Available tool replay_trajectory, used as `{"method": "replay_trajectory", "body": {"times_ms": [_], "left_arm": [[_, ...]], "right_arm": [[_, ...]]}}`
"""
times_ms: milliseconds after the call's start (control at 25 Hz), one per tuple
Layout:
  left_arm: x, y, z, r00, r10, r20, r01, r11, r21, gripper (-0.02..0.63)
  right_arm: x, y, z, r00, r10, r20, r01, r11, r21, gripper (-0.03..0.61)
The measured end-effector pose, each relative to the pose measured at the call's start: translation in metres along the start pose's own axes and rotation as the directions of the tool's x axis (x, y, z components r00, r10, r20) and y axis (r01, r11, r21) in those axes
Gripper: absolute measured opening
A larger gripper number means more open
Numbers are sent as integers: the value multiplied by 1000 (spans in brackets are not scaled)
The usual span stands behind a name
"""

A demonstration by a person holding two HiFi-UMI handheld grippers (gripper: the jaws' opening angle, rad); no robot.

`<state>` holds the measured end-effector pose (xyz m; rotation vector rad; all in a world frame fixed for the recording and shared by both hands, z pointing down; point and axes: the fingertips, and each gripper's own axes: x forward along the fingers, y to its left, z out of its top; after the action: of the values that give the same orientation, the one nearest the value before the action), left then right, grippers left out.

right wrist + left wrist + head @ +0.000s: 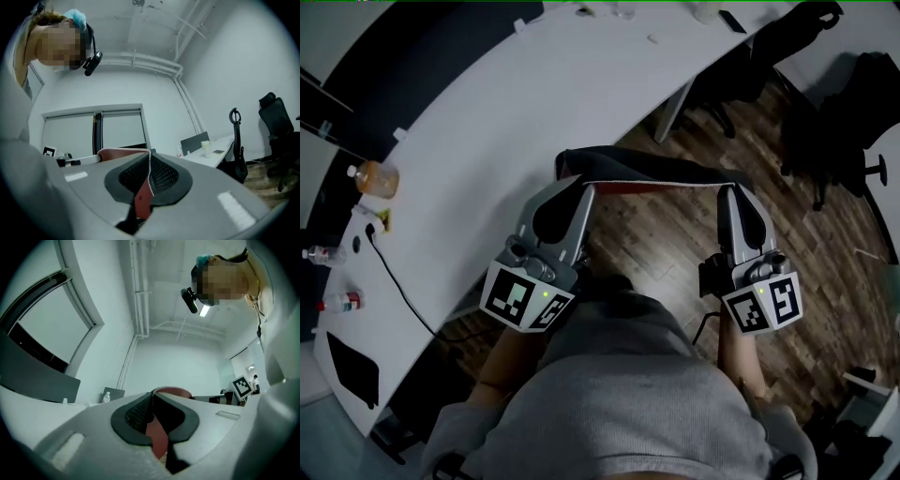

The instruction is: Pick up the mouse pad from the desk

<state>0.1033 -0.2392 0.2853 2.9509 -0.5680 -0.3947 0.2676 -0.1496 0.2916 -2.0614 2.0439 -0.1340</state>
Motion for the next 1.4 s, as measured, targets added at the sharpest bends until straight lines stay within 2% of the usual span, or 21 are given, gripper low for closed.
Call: {"method": "replay_trajectory", "body": {"times_ms": [120,320,400,760,920,1400], "left_arm": [[10,-13,-6,997,-70,14,71,997,-39,20],[21,-15,-39,994,-96,-53,86,983,-161,18],[24,-19,-48,991,-116,-70,102,978,-180,18],[35,-39,-52,980,-175,-99,160,976,-146,20],[34,-39,-48,979,-174,-105,162,980,-113,21],[36,-34,-42,982,-158,-100,149,985,-89,21]], "right_arm": [[-15,-11,0,999,-33,-1,33,999,7,17],[-37,-23,-17,996,-77,-51,78,997,4,17],[-44,-26,-21,994,-95,-59,95,995,5,17],[-64,-41,-21,987,-155,-52,157,986,47,17],[-63,-44,-24,985,-163,-48,166,983,80,18],[-56,-45,-15,986,-166,-25,167,983,72,20]]}}
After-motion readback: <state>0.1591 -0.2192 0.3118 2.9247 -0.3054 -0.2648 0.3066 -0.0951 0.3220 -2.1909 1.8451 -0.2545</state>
